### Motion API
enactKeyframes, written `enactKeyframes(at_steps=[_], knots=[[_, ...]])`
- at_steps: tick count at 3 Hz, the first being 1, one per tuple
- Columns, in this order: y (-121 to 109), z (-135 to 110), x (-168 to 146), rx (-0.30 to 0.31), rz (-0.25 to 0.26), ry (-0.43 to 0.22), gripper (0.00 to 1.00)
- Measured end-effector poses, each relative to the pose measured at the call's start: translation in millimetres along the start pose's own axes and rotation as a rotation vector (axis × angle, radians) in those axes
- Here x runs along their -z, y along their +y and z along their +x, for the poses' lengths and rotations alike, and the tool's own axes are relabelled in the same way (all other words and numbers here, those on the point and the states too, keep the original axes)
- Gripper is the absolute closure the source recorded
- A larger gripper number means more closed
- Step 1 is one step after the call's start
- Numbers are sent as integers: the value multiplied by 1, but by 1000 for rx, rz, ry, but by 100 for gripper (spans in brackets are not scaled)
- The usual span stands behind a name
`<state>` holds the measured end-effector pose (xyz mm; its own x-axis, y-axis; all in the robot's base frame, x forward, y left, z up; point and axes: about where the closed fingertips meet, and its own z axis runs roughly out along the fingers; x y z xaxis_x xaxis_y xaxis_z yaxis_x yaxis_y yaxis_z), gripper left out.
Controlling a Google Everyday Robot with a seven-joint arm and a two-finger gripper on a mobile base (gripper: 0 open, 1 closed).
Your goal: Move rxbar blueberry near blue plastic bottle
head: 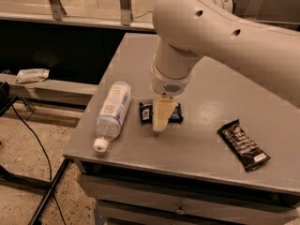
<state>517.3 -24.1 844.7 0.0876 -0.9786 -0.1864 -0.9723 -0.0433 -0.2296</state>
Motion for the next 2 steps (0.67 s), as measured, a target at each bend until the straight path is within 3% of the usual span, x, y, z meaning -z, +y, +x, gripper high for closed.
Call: enactKeyframes(at_steps=[1,2], knots=[[0,0,0,0,0,0,0],[-12,12,23,-5,17,-30,0]])
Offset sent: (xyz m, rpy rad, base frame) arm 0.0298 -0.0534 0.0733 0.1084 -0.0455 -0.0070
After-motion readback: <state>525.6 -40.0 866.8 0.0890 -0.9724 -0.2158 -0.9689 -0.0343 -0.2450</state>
